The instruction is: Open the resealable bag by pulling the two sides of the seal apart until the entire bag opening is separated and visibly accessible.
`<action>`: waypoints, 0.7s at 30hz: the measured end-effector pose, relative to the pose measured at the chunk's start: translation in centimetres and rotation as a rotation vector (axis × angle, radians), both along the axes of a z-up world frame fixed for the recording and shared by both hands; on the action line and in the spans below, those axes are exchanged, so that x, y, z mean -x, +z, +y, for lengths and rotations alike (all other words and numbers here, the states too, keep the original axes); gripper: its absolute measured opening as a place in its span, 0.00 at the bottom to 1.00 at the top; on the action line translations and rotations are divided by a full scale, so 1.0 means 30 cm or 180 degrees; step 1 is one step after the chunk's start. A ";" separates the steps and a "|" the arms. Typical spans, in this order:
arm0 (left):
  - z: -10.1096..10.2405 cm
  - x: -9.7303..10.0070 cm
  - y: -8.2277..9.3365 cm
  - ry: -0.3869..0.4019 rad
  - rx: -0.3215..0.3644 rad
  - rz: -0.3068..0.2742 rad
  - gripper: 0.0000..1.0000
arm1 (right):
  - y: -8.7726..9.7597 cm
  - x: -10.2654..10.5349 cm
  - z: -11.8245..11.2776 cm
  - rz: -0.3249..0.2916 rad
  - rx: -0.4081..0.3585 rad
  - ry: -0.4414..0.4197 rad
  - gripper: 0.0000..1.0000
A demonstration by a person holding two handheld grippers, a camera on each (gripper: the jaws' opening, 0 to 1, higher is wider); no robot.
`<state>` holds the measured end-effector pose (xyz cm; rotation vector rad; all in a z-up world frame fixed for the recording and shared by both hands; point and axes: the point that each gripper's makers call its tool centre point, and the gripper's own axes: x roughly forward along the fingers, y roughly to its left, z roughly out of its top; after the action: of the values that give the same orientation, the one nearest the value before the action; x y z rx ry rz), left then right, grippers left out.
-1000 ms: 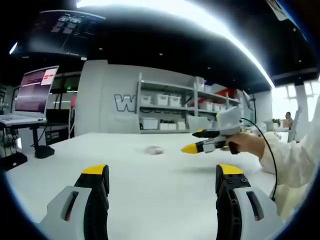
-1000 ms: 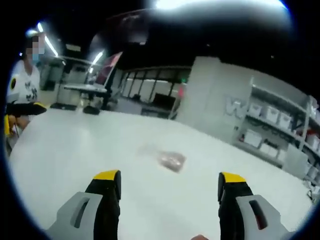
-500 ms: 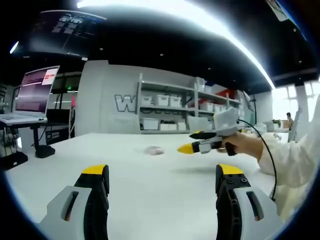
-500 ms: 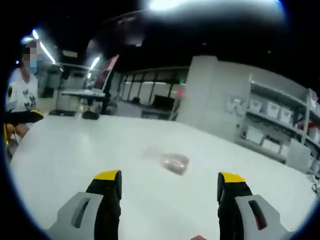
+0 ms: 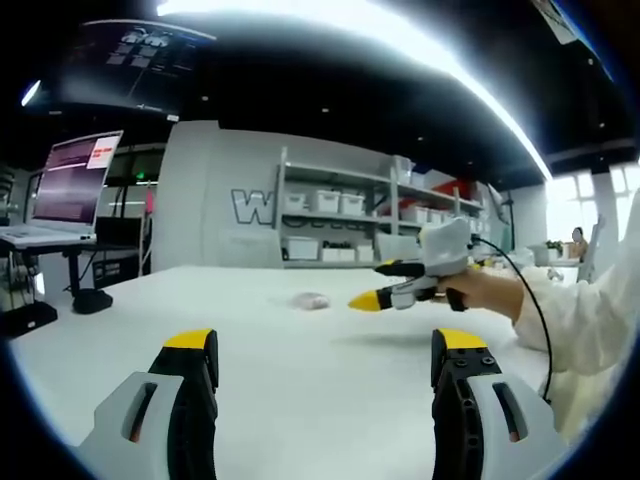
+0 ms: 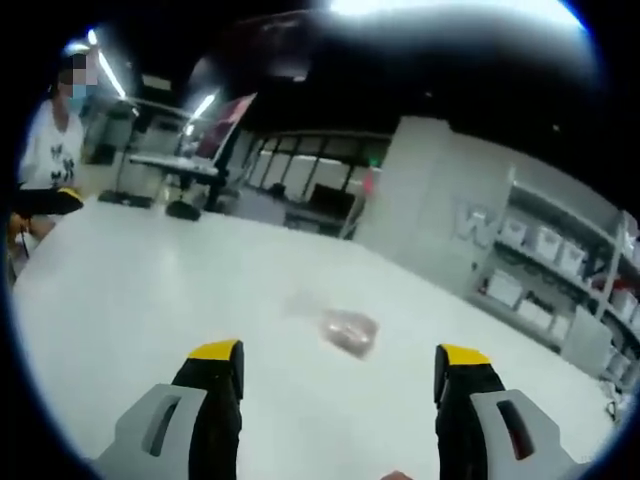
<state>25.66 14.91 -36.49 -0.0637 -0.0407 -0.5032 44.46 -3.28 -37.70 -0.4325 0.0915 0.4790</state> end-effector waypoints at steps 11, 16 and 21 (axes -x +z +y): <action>-0.004 0.001 -0.004 -0.0002 0.0005 0.0003 0.87 | -0.002 -0.020 0.005 -0.0047 0.0021 0.0011 0.78; -0.006 0.003 -0.001 -0.0008 0.0023 -0.0008 0.87 | -0.004 -0.037 0.001 -0.0060 0.0016 -0.0027 0.78; -0.003 -0.001 -0.005 -0.0008 0.0020 0.0002 0.87 | 0.000 -0.044 0.016 -0.0084 -0.0029 -0.0001 0.78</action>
<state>25.68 14.82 -36.63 -0.0700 -0.0417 -0.5057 45.80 -2.80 -37.71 -0.4296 0.0639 0.4732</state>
